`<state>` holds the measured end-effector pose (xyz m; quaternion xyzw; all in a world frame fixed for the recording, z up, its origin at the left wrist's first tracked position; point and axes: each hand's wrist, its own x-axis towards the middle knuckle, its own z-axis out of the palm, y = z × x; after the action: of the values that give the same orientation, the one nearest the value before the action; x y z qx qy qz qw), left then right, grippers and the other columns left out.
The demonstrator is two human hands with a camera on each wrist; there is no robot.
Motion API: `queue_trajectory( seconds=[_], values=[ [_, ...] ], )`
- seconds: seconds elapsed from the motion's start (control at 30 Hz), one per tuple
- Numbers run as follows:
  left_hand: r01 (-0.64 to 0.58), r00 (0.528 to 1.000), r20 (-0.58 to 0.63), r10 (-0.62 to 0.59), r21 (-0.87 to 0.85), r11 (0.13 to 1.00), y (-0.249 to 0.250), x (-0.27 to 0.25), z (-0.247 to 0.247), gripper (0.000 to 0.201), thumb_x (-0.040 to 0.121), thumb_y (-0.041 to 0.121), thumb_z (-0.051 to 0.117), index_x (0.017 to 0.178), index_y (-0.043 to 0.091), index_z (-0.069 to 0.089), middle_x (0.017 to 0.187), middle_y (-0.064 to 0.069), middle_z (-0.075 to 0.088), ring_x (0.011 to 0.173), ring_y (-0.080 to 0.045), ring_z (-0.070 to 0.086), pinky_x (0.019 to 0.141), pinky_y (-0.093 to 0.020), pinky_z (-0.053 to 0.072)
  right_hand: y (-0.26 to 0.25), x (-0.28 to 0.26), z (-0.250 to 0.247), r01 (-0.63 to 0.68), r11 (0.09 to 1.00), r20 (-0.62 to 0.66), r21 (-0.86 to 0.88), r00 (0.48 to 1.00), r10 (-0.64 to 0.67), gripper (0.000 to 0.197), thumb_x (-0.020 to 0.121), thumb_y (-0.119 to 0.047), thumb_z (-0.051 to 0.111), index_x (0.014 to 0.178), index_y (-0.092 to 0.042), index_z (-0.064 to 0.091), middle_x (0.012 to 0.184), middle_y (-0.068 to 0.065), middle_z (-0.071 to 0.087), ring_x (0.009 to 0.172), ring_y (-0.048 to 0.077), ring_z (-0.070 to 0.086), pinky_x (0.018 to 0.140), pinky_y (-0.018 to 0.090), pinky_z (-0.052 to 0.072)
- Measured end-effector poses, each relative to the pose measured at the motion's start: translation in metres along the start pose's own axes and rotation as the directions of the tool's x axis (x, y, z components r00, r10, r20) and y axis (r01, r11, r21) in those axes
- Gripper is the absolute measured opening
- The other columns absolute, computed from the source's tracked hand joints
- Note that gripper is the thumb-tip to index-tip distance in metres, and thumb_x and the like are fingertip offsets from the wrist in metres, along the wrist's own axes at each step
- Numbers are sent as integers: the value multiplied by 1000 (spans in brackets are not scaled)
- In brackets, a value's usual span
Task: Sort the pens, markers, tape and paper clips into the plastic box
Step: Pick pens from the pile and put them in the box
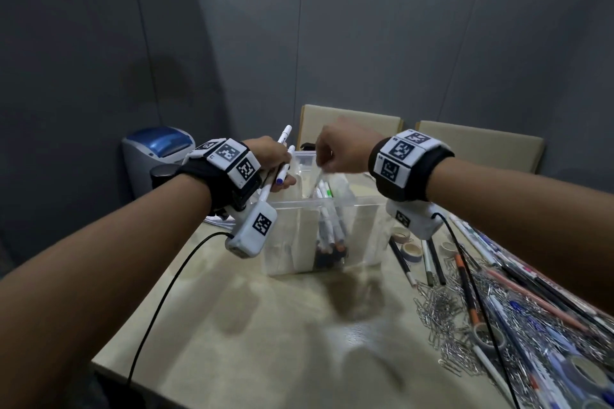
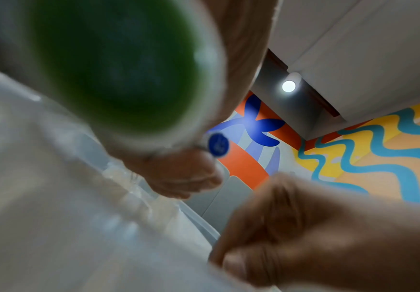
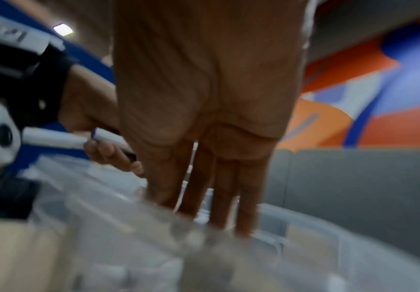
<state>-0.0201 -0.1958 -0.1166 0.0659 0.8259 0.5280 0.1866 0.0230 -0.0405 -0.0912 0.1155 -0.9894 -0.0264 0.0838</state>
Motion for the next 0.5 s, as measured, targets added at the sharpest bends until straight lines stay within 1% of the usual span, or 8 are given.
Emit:
queue_trajectory(
  seconds=[0.07, 0.13, 0.23, 0.3, 0.37, 0.43, 0.47, 0.5],
  values=[
    [4, 1000, -3, -4, 1, 1000, 5, 1, 0, 26, 101, 15, 39, 120, -2, 44, 78, -18, 63, 36, -16, 58, 39, -22, 47, 2, -11, 7, -45, 996, 228, 77, 973, 27, 12, 86, -25, 69, 90, -17, 76, 80, -5, 74, 72, 8, 66, 70, 25, 54],
    [6, 1000, -14, -6, 2, 1000, 11, 0, 1, 27, 101, 16, 40, 122, -2, 44, 75, -18, 64, 38, -17, 59, 39, -24, 48, 7, -16, 15, -102, 983, 315, 152, 948, 50, 17, 90, -27, 62, 97, -19, 76, 77, -8, 70, 69, 6, 62, 73, 28, 54],
    [-11, 999, -31, 11, 7, 1000, 24, -7, 9, 25, 100, 14, 41, 119, -2, 44, 76, -19, 64, 38, -19, 59, 40, -26, 49, 12, -25, 22, -90, 985, 267, 149, 963, 47, 23, 90, -26, 56, 105, -29, 73, 80, -20, 63, 82, 6, 58, 86, 26, 48],
    [-33, 999, -29, 34, 29, 999, 30, -12, 21, 20, 101, 12, 40, 114, -3, 44, 80, -21, 63, 38, -20, 60, 42, -27, 51, 15, -34, 23, -101, 979, 236, 176, 970, 58, 25, 91, -22, 53, 105, -28, 73, 86, -19, 64, 89, 6, 57, 89, 26, 47],
    [-27, 1000, -8, 28, 120, 992, 30, -14, 34, 21, 99, 7, 38, 110, -10, 44, 87, -28, 65, 42, -25, 64, 48, -28, 54, 19, -43, 19, -147, 946, 191, 289, 977, 94, 26, 91, -16, 51, 102, -23, 73, 89, -12, 70, 90, 10, 63, 87, 27, 51],
    [-26, 1000, 5, 25, 212, 977, 32, -17, 49, 31, 94, 5, 40, 113, -18, 48, 97, -33, 67, 59, -33, 70, 65, -37, 59, 24, -52, 14, -211, 875, 161, 435, 975, 155, 26, 93, -8, 48, 104, -12, 71, 92, 0, 75, 90, 15, 69, 83, 32, 58],
    [-40, 999, 3, 41, 304, 952, 32, -16, 56, 34, 92, 5, 43, 116, -17, 52, 102, -31, 67, 75, -35, 71, 75, -38, 58, 29, -57, 10, -229, 851, 138, 473, 973, 185, 27, 92, -5, 46, 104, -8, 70, 91, 5, 75, 89, 17, 70, 80, 34, 59],
    [-50, 998, -16, 63, 438, 898, 34, -16, 60, 33, 91, 6, 46, 116, -13, 57, 109, -26, 67, 92, -35, 69, 79, -34, 55, 33, -60, 7, -231, 849, 116, 475, 973, 200, 27, 91, -3, 46, 103, -6, 70, 90, 7, 75, 88, 18, 71, 76, 33, 60]
  ],
)
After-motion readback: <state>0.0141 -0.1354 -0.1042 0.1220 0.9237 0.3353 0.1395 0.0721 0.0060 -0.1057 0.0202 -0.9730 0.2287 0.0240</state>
